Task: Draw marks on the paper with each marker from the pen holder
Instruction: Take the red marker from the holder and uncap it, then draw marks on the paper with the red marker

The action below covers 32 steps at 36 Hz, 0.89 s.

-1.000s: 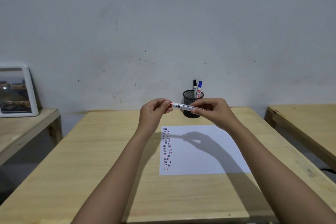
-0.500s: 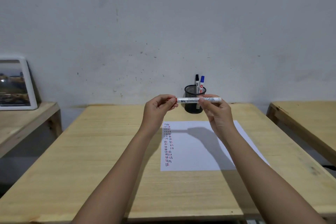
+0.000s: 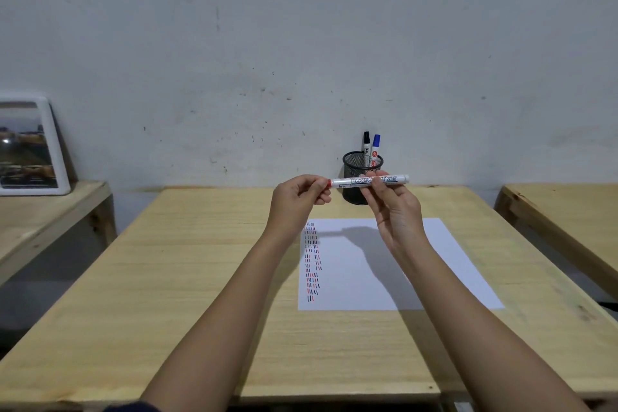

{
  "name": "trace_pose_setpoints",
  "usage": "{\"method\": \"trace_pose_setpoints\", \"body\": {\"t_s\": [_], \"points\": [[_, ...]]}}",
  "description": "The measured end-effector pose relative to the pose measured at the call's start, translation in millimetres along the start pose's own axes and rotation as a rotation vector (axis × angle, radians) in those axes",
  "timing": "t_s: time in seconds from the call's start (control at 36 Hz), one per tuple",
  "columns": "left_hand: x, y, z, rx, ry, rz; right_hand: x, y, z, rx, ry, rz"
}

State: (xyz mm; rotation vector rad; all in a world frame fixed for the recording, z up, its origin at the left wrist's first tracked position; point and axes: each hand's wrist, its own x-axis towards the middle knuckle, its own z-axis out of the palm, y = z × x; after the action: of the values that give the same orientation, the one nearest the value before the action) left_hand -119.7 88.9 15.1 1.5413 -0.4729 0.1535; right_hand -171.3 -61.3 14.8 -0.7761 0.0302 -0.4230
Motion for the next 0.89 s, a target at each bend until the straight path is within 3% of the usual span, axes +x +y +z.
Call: {"method": "trace_pose_setpoints", "body": {"t_s": [0.14, 0.19, 0.39, 0.53, 0.78, 0.89], "points": [[1.9, -3.9, -17.7, -0.168, 0.043, -0.154, 6.8, -6.8, -9.2, 0.035, 0.035, -0.035], [2.5, -10.6, -35.6, -0.131, 0.027, -0.212, 10.3, -12.5, -17.3, 0.051, 0.071, -0.059], [-10.0, -36.6, -62.8, 0.554, -0.115, -0.371, 11.4, -7.6, -28.6, -0.154, 0.082, -0.081], [-17.3, -45.2, -56.8, 0.751, -0.187, -0.348, 12.6, 12.2, -33.6, -0.297, 0.094, -0.052], [-15.9, -56.9, -49.4, 0.823, -0.228, -0.285, 11.0, 21.0, -34.1, -0.536, 0.117, -0.045], [-19.7, -61.7, -51.8, 0.802, -0.211, -0.247, 11.0, 19.5, -30.7, -0.440, 0.132, -0.011]]}}
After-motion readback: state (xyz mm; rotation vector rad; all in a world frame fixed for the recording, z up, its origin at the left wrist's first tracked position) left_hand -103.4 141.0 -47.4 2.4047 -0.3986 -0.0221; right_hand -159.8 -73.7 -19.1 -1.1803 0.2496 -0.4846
